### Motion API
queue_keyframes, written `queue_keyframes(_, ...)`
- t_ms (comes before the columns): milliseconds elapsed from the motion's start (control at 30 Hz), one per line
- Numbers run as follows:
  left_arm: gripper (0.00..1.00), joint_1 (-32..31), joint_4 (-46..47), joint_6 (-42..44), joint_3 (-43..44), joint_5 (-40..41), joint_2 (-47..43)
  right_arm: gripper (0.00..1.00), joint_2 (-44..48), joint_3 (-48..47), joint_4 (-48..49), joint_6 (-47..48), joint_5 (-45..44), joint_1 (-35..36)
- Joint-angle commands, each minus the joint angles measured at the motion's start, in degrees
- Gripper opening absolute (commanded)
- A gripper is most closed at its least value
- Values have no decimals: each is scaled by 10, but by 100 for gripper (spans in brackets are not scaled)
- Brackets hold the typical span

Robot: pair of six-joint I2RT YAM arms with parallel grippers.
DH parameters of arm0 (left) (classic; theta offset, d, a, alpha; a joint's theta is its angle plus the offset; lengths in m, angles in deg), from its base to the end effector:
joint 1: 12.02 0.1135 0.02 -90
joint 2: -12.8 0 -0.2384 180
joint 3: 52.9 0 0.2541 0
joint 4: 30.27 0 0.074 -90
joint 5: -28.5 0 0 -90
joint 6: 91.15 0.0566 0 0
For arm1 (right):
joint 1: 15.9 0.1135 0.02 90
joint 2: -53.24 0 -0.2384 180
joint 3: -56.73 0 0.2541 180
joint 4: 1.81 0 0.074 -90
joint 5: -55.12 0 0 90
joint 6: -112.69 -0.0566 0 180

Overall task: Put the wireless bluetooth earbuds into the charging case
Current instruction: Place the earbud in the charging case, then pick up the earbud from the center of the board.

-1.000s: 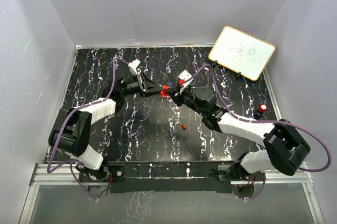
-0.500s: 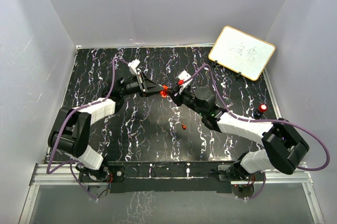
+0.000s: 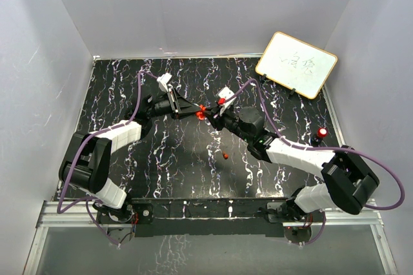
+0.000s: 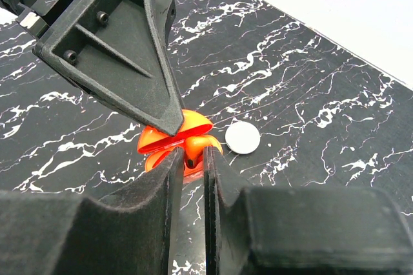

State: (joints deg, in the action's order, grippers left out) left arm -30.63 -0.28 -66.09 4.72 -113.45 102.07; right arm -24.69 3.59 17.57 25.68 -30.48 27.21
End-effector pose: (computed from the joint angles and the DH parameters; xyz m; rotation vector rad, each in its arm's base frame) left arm 0.3100 -0.1514 0.2154 0.0730 1.9331 -1.7669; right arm 0.2384 0.2292 0.2278 -0.7195 1.5394 0.5912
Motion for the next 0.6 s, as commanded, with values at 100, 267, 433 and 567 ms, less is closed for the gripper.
queue_keyframes(100,0,-4,7,2,9,-9,-19,18,59,18,23,0,-18,1)
queue_keyframes(267,0,-4,11,4,7,-6,-11,19,120,26,2,-3,-50,2)
queue_keyframes(433,0,-4,-6,23,8,4,-1,21,146,-23,-163,-45,-98,2)
queue_keyframes(567,0,-4,0,26,3,2,11,21,107,-93,-339,-87,-113,1)
